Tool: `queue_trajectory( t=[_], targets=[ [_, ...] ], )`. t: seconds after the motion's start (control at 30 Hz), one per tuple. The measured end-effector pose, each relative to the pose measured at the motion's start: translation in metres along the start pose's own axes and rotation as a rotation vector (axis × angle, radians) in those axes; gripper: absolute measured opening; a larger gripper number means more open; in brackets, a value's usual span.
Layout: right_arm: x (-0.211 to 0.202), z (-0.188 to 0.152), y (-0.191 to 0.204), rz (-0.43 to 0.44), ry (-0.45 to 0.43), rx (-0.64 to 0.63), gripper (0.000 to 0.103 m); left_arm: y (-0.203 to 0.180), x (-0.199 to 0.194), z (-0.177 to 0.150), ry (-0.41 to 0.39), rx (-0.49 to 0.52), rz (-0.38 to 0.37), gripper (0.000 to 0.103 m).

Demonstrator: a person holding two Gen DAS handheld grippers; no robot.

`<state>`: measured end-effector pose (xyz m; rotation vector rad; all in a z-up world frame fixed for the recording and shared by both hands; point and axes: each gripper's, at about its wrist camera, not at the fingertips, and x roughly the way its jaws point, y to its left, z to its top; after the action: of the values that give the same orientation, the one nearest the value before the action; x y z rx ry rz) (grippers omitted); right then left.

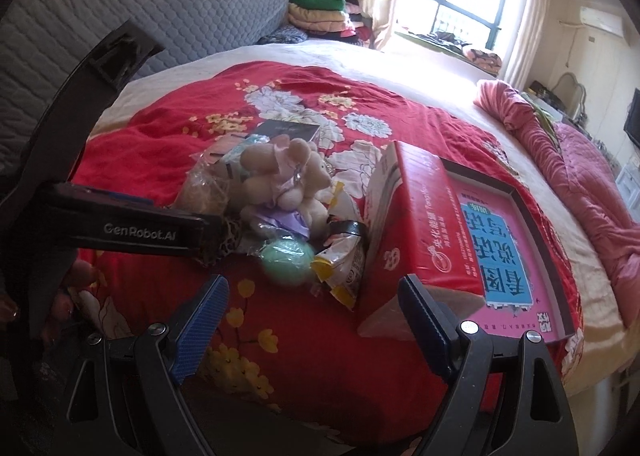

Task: Organize soft objects
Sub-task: 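Grasp the clear bag with the left tool while the right tool grasps the green ball bag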

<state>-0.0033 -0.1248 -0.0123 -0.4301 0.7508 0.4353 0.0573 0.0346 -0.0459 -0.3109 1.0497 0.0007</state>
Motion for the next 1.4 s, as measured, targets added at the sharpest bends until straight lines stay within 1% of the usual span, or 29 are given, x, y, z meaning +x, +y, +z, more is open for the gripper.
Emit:
queue_trajectory(
  t=[0.07,0.13,0.17,0.23,0.27,0.37,0.5,0.57,0.63,0.73,0.77,0.8,0.93,1.03,1.1,1.2,1.4],
  targets=[
    [0.004,0.002,0.012,-0.015,-0.011,-0.066,0.087,-0.001,0.001,0.002,-0.008,0.015,-0.006,0.070],
    [0.010,0.004,0.022,-0.028,-0.021,-0.122,0.087,-0.003,0.001,0.002,-0.015,0.025,-0.020,0.063],
    [0.013,0.005,0.025,-0.036,-0.025,-0.142,0.086,-0.004,0.002,0.003,-0.013,0.031,-0.028,0.061],
    [0.021,0.005,0.029,-0.054,-0.019,-0.182,0.077,-0.004,0.003,0.003,-0.017,0.041,-0.032,0.061],
    [0.027,0.005,0.031,-0.057,-0.008,-0.202,0.069,-0.004,0.003,0.003,-0.020,0.042,-0.033,0.061],
    [0.044,0.005,0.037,-0.070,0.016,-0.261,0.052,0.001,0.003,0.003,-0.020,0.027,-0.057,0.060],
    [0.059,0.006,0.039,-0.073,0.027,-0.303,0.050,0.006,0.003,0.003,-0.017,0.021,-0.070,0.060],
    [0.065,0.008,0.039,-0.054,0.033,-0.300,0.049,0.009,0.007,0.004,-0.008,0.008,-0.074,0.060],
    [0.070,0.010,0.039,-0.058,0.042,-0.303,0.049,0.013,0.009,0.004,0.000,-0.011,-0.088,0.060],
    [0.079,0.009,0.037,-0.054,0.060,-0.303,0.049,0.015,0.009,0.005,0.000,-0.012,-0.099,0.060],
    [0.082,0.008,0.037,-0.047,0.064,-0.306,0.047,0.015,0.009,0.005,-0.001,-0.009,-0.100,0.060],
    [0.084,0.008,0.037,-0.042,0.064,-0.309,0.042,0.016,0.009,0.005,-0.004,-0.008,-0.101,0.060],
    [0.087,0.008,0.034,-0.038,0.061,-0.295,0.038,0.015,0.010,0.005,-0.005,-0.005,-0.114,0.058],
    [0.083,0.009,0.026,-0.009,0.054,-0.256,0.037,0.016,0.008,0.004,-0.016,-0.002,-0.125,0.057],
    [0.078,0.010,0.021,0.024,0.044,-0.220,0.036,0.017,0.004,0.003,-0.027,-0.009,-0.147,0.056],
    [0.066,0.011,0.013,0.085,0.016,-0.170,0.036,0.020,-0.001,0.002,-0.040,-0.016,-0.160,0.056],
    [0.050,0.014,0.001,0.136,-0.027,-0.080,0.036,0.023,-0.008,0.000,-0.050,-0.024,-0.163,0.054]
  ],
)
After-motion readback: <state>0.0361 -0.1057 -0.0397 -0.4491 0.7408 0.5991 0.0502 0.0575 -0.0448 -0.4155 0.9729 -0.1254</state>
